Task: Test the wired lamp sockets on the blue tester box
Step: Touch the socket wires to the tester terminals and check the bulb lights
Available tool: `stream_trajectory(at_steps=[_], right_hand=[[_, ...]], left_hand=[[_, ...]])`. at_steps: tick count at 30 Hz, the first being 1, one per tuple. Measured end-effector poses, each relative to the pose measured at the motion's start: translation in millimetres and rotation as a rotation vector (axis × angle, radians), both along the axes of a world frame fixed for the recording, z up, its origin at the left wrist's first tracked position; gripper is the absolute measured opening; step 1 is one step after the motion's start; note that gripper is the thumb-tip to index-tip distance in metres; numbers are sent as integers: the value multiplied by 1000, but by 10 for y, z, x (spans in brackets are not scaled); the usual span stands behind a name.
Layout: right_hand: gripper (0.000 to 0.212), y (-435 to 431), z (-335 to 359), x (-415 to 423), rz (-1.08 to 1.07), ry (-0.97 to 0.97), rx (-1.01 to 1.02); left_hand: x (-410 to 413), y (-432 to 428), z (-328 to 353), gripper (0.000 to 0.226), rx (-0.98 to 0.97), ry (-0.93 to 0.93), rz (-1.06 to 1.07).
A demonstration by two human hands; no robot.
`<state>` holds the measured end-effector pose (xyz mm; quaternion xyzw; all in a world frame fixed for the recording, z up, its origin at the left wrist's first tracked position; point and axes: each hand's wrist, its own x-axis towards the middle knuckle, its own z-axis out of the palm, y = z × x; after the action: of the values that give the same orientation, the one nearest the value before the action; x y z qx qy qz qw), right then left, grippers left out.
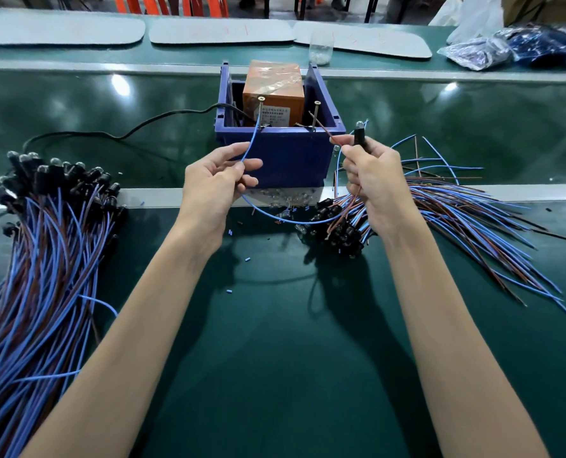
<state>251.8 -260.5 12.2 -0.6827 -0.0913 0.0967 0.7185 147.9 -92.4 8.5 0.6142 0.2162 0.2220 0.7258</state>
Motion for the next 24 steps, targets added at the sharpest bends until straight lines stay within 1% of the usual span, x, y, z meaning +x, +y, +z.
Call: stream_trajectory(at_steps=[5, 10, 24], right_hand=[[24, -4, 14, 0, -16, 5, -3], [20, -7, 0, -10, -29, 11, 3], [24, -38, 22, -6, -41, 9, 5]], left_hand=[[0, 2, 5, 33, -7, 9, -5], [-11, -17, 26, 31, -23, 16, -6], [-23, -28, 45, 26, -42, 58, 13]])
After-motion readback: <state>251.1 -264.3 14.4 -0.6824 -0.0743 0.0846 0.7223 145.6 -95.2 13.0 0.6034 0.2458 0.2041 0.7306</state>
